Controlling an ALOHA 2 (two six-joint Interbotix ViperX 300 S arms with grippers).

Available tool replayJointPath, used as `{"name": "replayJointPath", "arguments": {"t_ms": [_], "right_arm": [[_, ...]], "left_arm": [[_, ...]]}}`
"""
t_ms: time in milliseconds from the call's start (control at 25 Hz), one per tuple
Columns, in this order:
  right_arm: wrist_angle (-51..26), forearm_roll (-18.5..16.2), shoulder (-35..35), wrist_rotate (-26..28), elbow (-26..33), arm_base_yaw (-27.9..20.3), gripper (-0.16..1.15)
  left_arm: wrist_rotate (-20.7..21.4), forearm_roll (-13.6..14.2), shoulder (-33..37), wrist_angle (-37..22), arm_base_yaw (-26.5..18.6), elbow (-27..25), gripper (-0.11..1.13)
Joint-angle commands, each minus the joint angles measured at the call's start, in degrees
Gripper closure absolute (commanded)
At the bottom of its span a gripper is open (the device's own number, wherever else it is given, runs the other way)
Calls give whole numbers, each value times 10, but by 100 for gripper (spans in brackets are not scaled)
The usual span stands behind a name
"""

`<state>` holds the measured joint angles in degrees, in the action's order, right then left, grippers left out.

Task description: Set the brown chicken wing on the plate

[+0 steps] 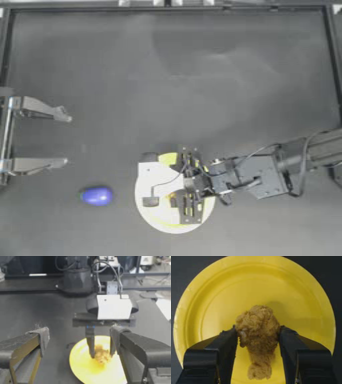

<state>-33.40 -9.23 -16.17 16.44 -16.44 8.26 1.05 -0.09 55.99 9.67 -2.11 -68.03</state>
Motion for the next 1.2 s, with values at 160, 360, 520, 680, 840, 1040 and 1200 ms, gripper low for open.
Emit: {"name": "replayJointPath", "arguments": {"t_ms": [160, 360, 520, 680, 840, 1040, 1200], "right_arm": [[3, 14, 11, -2, 17, 0, 21], [7, 22, 13, -2, 18, -2, -6], [5, 19, 17, -2, 18, -3, -2], [4, 16, 40, 0, 15, -6, -2], [8, 4, 82, 1, -1, -11, -2], [46, -9, 132, 2, -30, -16, -1], [98, -9, 179, 2, -75, -21, -1]], "left_arm": [[1, 0, -7, 4, -1, 5, 0], [1, -1, -6, 4, -1, 5, 0], [0, -1, -3, 4, 0, 1, 0], [0, -1, 0, 4, -1, -1, 0], [0, 0, 1, 4, -1, 0, 0], [0, 0, 2, 4, -1, 0, 0], [0, 0, 2, 3, 0, 0, 0]]}}
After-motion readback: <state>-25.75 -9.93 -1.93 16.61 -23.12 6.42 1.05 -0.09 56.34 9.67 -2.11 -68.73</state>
